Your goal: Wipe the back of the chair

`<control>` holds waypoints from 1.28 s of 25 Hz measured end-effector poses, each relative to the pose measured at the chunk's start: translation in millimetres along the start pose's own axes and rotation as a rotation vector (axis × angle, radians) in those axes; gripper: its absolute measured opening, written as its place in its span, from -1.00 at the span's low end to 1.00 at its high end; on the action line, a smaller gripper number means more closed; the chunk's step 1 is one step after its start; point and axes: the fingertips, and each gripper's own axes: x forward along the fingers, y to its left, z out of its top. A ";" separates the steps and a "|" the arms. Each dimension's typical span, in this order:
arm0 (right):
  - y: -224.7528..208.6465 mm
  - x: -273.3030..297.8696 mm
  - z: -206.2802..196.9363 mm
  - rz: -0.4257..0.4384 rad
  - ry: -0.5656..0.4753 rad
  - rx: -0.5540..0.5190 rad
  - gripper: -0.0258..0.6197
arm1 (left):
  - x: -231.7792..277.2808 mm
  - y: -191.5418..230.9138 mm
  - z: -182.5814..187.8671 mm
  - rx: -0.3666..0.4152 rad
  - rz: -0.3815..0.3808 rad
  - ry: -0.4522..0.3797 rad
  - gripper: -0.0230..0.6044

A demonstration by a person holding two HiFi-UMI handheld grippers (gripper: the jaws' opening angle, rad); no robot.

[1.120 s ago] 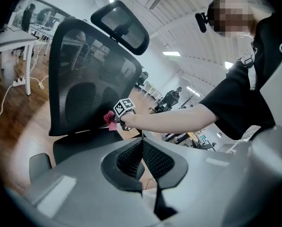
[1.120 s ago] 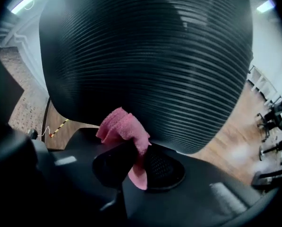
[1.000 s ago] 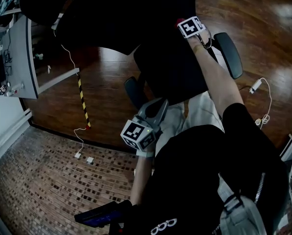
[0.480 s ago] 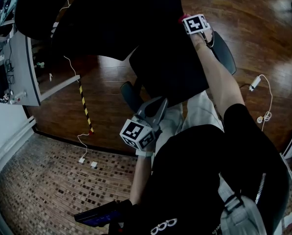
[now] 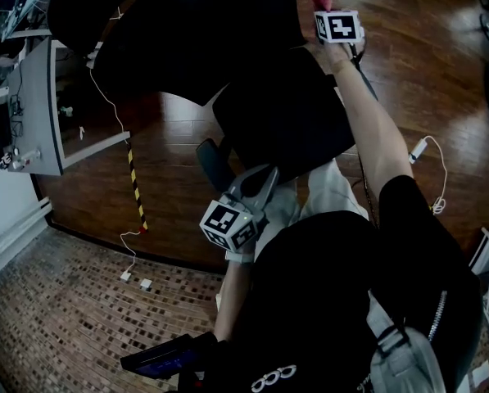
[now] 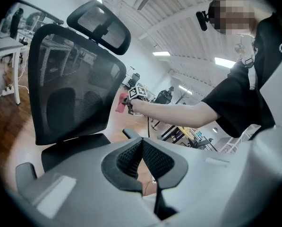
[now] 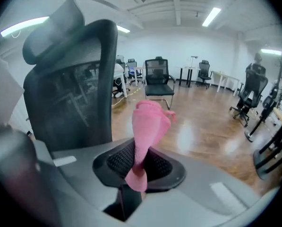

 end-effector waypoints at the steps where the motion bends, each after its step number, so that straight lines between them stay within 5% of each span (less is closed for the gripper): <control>1: -0.8 -8.8 22.1 -0.002 -0.036 -0.012 -0.77 | -1.5 -1.5 1.2 0.003 0.000 -0.012 -0.98; 7: 17.7 -67.8 138.2 0.000 -0.201 -0.128 -0.77 | -10.3 -13.3 22.4 0.032 -0.001 -0.095 -0.98; 12: 46.2 -94.8 183.2 0.017 -0.246 -0.239 -0.77 | -12.4 -26.4 42.7 0.070 -0.007 -0.153 -0.98; 23: 134.8 -95.4 177.4 0.145 -0.222 -0.391 -0.77 | -40.5 -19.9 80.5 0.131 0.013 -0.248 -0.98; 32: 254.0 -84.2 155.5 0.253 -0.204 -0.528 -0.77 | -85.3 21.5 90.0 0.124 0.061 -0.306 -0.98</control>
